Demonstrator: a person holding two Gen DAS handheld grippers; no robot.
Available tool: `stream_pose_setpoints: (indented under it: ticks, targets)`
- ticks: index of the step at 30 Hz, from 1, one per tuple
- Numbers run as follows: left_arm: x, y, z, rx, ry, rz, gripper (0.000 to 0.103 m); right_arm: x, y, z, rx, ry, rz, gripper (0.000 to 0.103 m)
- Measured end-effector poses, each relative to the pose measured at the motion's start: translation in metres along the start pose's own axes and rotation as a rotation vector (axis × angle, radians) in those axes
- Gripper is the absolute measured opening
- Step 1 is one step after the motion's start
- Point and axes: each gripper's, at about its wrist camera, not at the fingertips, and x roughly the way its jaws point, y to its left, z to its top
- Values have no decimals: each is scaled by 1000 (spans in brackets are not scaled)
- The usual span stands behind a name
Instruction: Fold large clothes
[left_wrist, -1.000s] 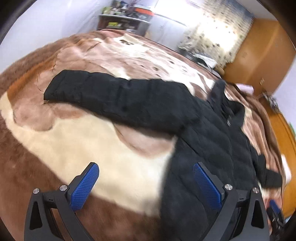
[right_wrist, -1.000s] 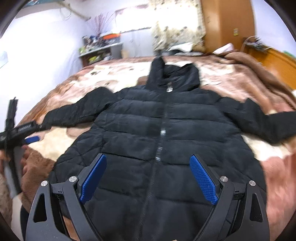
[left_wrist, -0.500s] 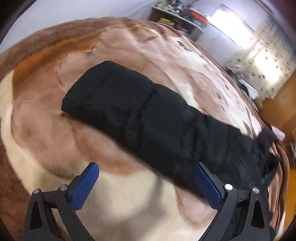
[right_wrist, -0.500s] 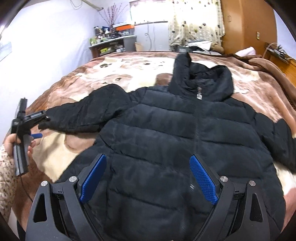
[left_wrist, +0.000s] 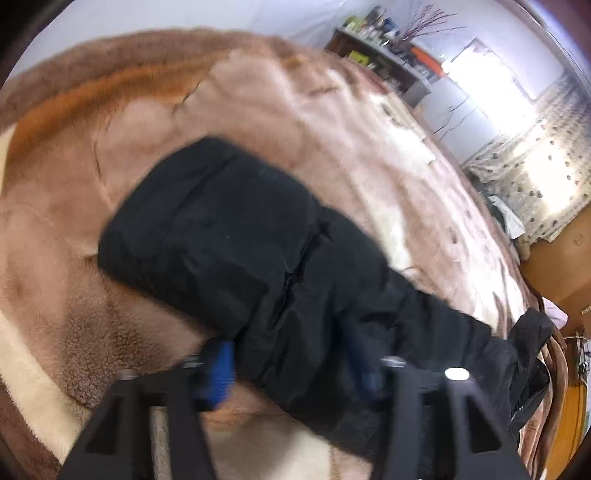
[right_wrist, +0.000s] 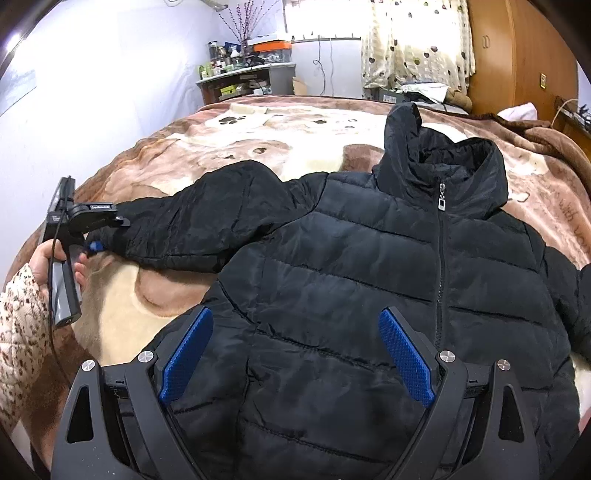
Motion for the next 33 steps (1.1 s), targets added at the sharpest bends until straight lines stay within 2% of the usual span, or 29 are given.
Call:
stream_pose_setpoints:
  ticks: [1,4,9,12,18,20,23,27,30,33]
  targets:
    - [-4,-6,0,22,-16,-13,29,0,-1,0,2,-3,-1,92]
    - [-17,-23,-3,79,-61,-9,19,-6,-6,0,20,-17,-11,92]
    - [-53,-61,-7,178,-141,-43,17,-21,-18,1,42,-38,-14,92]
    - [-82,-103,-19,328,-198,-70,17,-33,-27,3,49,-73,-31,91]
    - [-109,-175,-51,521,-205,-146,17,-50,-52,6,105,-113,-62,91]
    - [-115,-200,-68,595,-212,-146,17,-56,-63,6,130,-121,-79,91]
    - [-113,-243,-96,703,-163,-187,17,-62,-78,3,159,-135,-98,91]
    - [-101,-290,-142,794,-79,-191,17,-73,-102,-3,206,-151,-131,91]
    - [-84,-313,-172,839,-11,-195,17,-77,-120,-9,241,-150,-158,91]
    - [-60,-321,-193,870,45,-190,19,-79,-139,-16,276,-144,-180,91]
